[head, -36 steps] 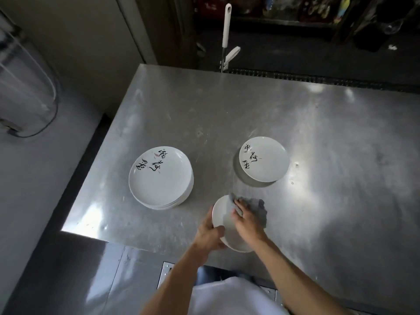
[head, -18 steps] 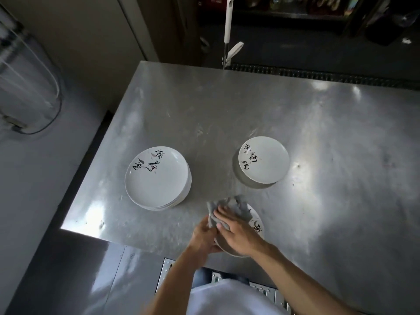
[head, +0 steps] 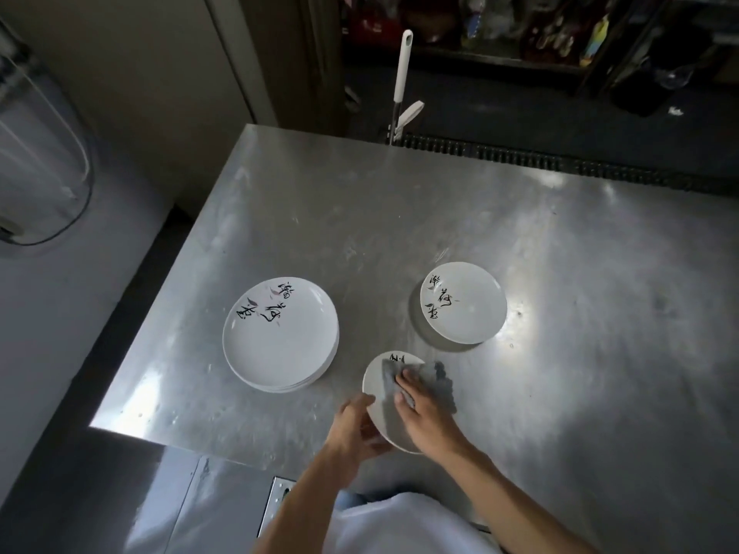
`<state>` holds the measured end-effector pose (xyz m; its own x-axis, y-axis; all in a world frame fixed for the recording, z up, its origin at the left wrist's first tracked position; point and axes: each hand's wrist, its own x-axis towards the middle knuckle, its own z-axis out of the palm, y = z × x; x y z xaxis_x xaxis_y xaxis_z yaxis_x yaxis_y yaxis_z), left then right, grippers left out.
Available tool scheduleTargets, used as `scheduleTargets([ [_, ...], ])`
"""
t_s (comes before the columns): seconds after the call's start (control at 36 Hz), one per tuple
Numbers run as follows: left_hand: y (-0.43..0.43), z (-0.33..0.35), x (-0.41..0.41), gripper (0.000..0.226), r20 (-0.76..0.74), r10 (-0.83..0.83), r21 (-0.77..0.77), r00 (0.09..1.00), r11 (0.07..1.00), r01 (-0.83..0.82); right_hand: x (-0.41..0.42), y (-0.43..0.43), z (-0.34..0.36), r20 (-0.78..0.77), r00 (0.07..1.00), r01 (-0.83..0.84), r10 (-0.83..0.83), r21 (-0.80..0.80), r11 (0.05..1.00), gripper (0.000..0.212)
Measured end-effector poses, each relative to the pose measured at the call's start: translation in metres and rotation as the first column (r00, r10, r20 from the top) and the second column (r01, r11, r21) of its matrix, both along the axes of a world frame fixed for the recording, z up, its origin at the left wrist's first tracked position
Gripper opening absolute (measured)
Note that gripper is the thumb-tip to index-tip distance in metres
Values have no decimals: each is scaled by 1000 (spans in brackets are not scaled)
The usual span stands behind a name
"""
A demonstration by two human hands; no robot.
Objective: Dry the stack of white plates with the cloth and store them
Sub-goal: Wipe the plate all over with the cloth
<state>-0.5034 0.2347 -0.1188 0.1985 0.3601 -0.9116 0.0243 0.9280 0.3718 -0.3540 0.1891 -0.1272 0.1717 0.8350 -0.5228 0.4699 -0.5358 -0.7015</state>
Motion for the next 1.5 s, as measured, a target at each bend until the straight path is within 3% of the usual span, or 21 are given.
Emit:
scheduleTargets([
  [0.11,-1,-1,-9,47,101,-167,7,981,986,167,4,-13,-1,-124,979,-161,164,31,986,43],
  [0.22,-7,-1,-12,43,160,-255,65,954,967,248,11,-4,-11,152,963,-227,221,25,974,44],
  [0.36,-7,1,-10,31,139,-266,136,954,959,248,0,-6,-13,111,903,-427,415,133,894,45],
  [0.47,-3,6,-11,45,89,-310,137,947,945,297,10,2,-13,206,951,-253,230,92,963,43],
  [0.58,-5,6,-11,34,51,-315,142,948,942,305,-8,-10,-8,-10,909,-411,416,142,901,44],
  [0.64,-5,4,-14,46,10,-289,117,957,951,286,-4,-11,-12,-8,923,-381,385,116,917,44],
  [0.69,-4,5,-15,56,-14,-244,109,970,964,244,2,-8,-18,124,932,-351,340,88,932,45],
  [0.78,-5,10,-10,51,1,-117,102,993,988,116,2,-7,-24,376,897,-256,233,11,967,48],
  [0.83,-6,11,-4,51,21,-27,84,999,996,25,-2,-3,-25,402,903,-155,155,-32,987,51],
  [0.94,-5,18,-4,24,146,-93,58,985,995,85,-14,-2,-15,68,997,48,-44,-59,997,50],
  [1.0,-4,16,-9,28,171,-127,39,977,992,122,-15,-6,-8,-49,994,99,-100,-17,995,44],
  [1.08,-9,12,-13,37,188,-177,71,966,984,166,-14,-14,3,-137,990,-38,34,-31,999,38],
  [1.14,-14,9,-16,41,189,-212,97,959,976,197,-11,-15,4,-114,983,-153,148,-44,987,39],
  [1.25,-17,7,-15,45,184,-234,107,954,970,218,1,-4,0,231,936,-255,266,-79,964,45],
  [1.39,-14,11,-13,32,180,-271,157,946,957,244,-4,-9,-1,63,901,-432,429,57,900,42],
  [1.5,-13,12,-11,43,142,-267,144,953,958,247,7,-5,-4,222,925,-317,310,-6,949,43],
])
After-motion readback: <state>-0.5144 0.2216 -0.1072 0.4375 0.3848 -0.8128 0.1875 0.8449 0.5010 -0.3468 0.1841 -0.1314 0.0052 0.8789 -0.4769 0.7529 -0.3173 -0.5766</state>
